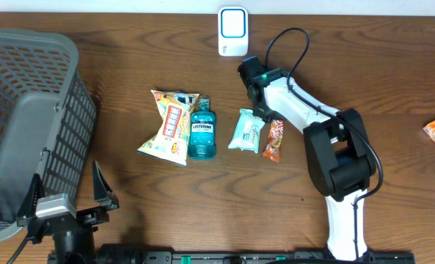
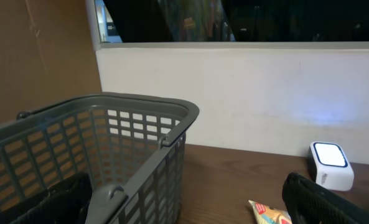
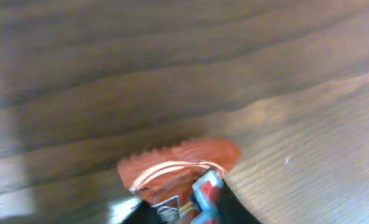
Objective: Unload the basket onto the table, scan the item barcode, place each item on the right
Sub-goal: 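Return the right gripper to the items and reach for the chocolate bar, then grasp the brown Top chocolate bar with the right gripper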
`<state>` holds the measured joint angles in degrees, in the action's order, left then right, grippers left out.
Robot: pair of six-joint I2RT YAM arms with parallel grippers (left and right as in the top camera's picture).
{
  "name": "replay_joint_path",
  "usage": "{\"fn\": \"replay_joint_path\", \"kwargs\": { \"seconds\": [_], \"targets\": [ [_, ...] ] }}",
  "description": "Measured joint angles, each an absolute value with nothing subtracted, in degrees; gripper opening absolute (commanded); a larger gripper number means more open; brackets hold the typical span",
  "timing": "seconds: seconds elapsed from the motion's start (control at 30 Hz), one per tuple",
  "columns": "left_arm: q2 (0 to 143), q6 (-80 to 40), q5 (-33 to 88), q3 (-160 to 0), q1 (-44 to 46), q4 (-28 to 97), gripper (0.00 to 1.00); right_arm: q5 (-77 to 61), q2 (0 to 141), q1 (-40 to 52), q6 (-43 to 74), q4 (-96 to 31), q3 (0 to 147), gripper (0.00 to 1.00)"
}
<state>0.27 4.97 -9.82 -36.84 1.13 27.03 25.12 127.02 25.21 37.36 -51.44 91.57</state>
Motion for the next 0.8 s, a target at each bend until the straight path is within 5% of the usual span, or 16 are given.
{"fn": "replay_joint_path", "kwargs": {
  "seconds": [0.37, 0.8],
  "targets": [
    [0.27, 4.97, -9.82, -36.86, 1.13, 26.98, 0.98, 20.69, 128.05, 25.06, 34.87, -55.9, 95.22, 0.01],
    [0.27, 4.97, -9.82, -36.86, 1.13, 27.0, 0.98, -35.4, 124.29, 19.49, 3.75, -63.9, 104.01, 0.01]
  ]
}}
